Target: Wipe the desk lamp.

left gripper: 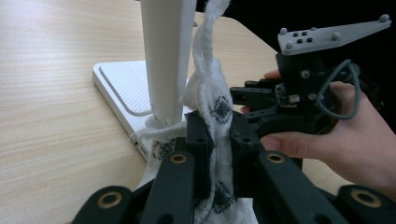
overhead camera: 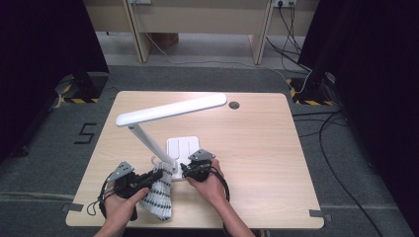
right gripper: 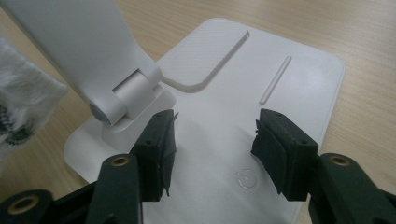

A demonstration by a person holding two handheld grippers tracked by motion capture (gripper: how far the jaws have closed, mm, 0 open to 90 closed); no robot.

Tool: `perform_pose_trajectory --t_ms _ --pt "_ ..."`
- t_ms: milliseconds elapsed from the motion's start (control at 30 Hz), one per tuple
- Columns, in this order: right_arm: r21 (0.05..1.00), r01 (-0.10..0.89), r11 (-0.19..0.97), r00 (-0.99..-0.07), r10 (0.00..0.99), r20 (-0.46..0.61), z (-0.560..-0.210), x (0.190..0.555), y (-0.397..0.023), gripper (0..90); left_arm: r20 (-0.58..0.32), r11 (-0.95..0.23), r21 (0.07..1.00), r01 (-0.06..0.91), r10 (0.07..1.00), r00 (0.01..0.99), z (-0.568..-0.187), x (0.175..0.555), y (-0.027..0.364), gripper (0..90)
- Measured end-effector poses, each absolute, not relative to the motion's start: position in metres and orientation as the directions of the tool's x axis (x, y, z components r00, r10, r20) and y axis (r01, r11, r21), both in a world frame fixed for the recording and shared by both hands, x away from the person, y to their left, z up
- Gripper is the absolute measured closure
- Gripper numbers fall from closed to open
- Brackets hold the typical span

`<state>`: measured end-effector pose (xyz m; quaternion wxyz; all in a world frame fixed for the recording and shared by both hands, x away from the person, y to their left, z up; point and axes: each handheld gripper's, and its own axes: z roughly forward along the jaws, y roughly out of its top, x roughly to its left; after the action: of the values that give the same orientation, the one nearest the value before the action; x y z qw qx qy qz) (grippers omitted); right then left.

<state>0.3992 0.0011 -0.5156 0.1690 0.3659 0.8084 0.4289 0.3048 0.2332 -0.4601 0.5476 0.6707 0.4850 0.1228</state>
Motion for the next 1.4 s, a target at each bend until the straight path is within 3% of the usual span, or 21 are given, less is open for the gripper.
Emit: perform_pose_trajectory --t_ms 233,433,733,1033,1133,1233,1400 --pt "0.837 0.440 0.326 -0.665 0.745 0.059 -0.494 0.393 -0.011 40.2 -0.368 0.078 0.856 0.511 0.786 0.496 -0.461 0.305 0.232 80.6" --pt "0.826 0.439 0.353 -0.741 0.663 0.110 -0.458 0.366 -0.020 40.6 -0.367 0.071 0.855 0.514 0.782 0.504 -0.460 0.304 0.225 80.0" --pt "0.737 0.483 0.473 -0.777 0.619 0.112 -0.467 0.347 -0.030 49.6 -0.367 0.004 0.821 0.570 0.768 0.524 -0.474 0.302 0.198 77.6" --pt "0.683 0.517 0.516 -0.777 0.617 0.121 -0.474 0.342 -0.033 52.5 -0.404 0.030 0.791 0.611 0.776 0.485 -0.471 0.309 0.207 57.6" --pt "0.680 0.523 0.514 -0.775 0.619 0.128 -0.474 0.340 -0.033 52.4 -0.395 0.031 0.798 0.602 0.781 0.483 -0.464 0.308 0.217 55.2" --pt "0.674 0.525 0.520 -0.779 0.613 0.133 -0.474 0.338 -0.033 52.5 -0.363 0.009 0.812 0.583 0.791 0.493 -0.459 0.306 0.228 57.7" --pt "0.656 0.533 0.534 -0.789 0.593 0.159 -0.476 0.334 -0.030 55.7 -0.312 -0.052 0.790 0.611 0.824 0.474 -0.464 0.310 0.249 72.1"
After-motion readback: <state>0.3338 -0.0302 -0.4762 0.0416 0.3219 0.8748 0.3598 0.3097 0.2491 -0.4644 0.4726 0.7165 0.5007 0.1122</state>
